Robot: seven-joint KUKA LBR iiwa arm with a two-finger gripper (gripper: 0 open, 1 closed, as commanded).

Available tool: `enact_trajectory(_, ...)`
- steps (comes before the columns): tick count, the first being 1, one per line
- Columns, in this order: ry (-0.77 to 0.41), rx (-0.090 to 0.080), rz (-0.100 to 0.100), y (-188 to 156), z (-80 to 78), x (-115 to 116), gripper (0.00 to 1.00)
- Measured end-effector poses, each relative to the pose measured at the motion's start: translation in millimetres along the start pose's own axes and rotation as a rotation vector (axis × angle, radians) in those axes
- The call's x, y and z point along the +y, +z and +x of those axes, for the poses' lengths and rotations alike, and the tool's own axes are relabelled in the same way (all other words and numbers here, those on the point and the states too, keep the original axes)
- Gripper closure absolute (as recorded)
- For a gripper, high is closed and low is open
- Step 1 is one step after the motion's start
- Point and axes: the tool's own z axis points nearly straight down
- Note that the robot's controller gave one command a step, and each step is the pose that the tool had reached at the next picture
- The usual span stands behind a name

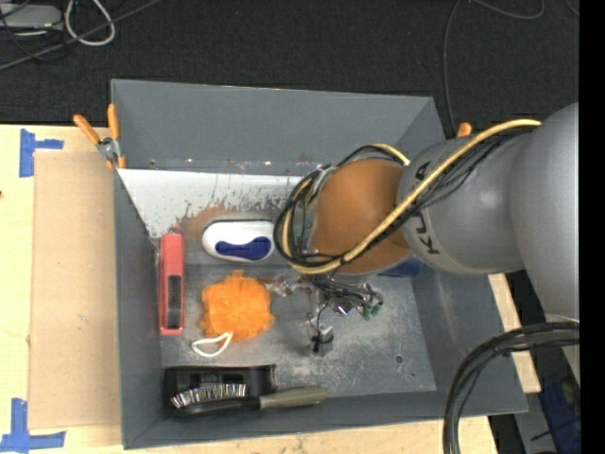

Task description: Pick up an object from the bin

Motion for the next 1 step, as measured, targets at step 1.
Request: enact_trajectory(1, 0.078, 0.001, 0.002, 7.0, -34.5, 33.6, 1.00)
